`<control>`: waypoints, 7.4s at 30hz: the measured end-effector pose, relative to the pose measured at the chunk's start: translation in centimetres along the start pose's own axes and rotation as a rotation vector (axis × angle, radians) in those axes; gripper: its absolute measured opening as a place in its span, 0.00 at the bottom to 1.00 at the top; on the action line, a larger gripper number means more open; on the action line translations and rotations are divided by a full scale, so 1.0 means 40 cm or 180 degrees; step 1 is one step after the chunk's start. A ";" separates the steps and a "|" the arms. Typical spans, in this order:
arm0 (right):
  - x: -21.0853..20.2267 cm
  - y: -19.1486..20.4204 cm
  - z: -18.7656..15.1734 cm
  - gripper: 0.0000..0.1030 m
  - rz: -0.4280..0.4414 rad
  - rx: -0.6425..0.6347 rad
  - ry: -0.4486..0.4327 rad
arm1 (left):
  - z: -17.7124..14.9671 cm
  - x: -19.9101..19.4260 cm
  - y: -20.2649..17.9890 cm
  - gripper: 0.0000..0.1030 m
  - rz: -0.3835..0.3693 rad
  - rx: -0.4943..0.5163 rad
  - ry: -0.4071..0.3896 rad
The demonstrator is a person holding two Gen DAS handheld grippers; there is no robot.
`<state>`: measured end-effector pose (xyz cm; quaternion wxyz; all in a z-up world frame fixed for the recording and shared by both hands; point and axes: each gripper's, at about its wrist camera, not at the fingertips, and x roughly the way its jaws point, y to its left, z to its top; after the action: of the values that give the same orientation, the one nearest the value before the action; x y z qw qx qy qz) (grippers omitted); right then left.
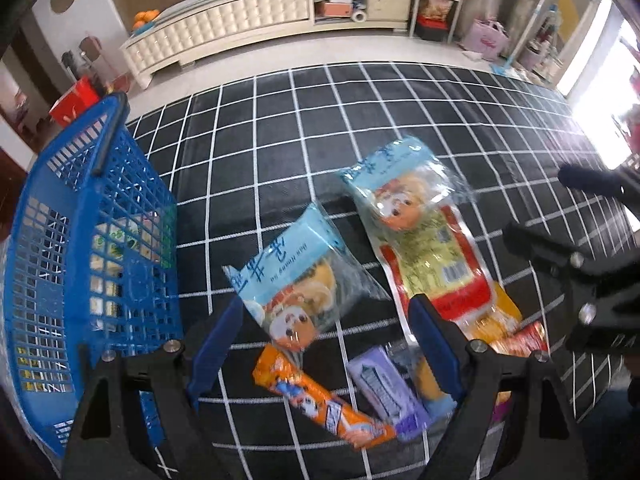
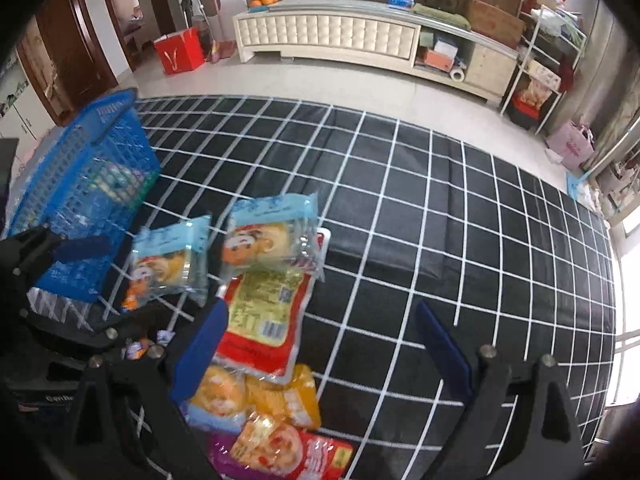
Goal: Organize snacks
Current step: 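Grasp a blue Dan Huang Su pack with the left tool while the right tool grasps the red-and-blue pack, then carry both packs over the basket and release the red-and-blue pack from the right tool, then lower the blue Dan Huang Su pack into the basket and open the left tool, then withdraw both tools from the basket toward the remaining snack pile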
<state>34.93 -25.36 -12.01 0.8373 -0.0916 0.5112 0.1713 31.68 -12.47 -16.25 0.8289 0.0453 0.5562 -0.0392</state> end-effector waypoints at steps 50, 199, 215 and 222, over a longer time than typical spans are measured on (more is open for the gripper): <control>0.080 -0.008 0.003 0.93 0.0262 0.0344 0.0215 | 0.013 0.085 0.081 0.63 -0.0019 -0.0509 0.0145; -0.012 0.424 0.247 0.91 0.0031 -0.0211 -0.0123 | 0.070 -0.127 0.502 0.80 0.0273 0.0621 -0.0574; -0.171 0.409 0.197 0.91 -0.0004 -0.0179 -0.0307 | -0.040 -0.298 0.426 0.80 0.0267 0.0756 -0.0813; -0.240 0.404 0.166 0.91 -0.0034 -0.0181 -0.0400 | -0.077 -0.375 0.393 0.80 0.0198 0.0704 -0.0939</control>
<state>30.25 -10.07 -0.08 0.8657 -0.1072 0.4520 0.1866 24.99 3.71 -3.05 0.8922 0.1471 0.4193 -0.0807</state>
